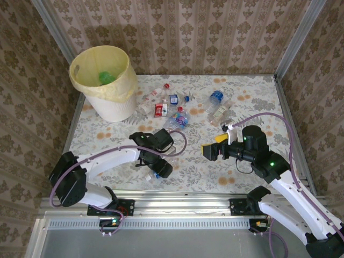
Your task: Throw the plastic bottles in the bin
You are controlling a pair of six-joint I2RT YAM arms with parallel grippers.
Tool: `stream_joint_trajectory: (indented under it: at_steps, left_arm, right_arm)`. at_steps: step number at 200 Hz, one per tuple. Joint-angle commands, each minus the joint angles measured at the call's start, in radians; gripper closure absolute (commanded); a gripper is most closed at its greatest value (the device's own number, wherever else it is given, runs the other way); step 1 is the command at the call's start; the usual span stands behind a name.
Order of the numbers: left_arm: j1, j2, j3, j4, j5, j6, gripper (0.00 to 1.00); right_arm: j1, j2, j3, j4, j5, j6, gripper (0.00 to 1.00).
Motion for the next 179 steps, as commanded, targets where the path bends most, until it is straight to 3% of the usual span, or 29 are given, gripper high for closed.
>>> stream_joint_trajectory:
  at_steps: [1, 179]
  left_arm:
    - [-0.007, 0.014, -0.011, -0.008, -0.038, -0.014, 0.25]
    - [-0.012, 0.087, -0.064, 0.093, -0.011, -0.03, 0.2]
  right_arm:
    - [0.006, -0.015, 0.028, -0.016, -0.024, -0.013, 0.0]
    - [0.006, -0.014, 0.014, -0.004, -0.024, -0.01, 0.0]
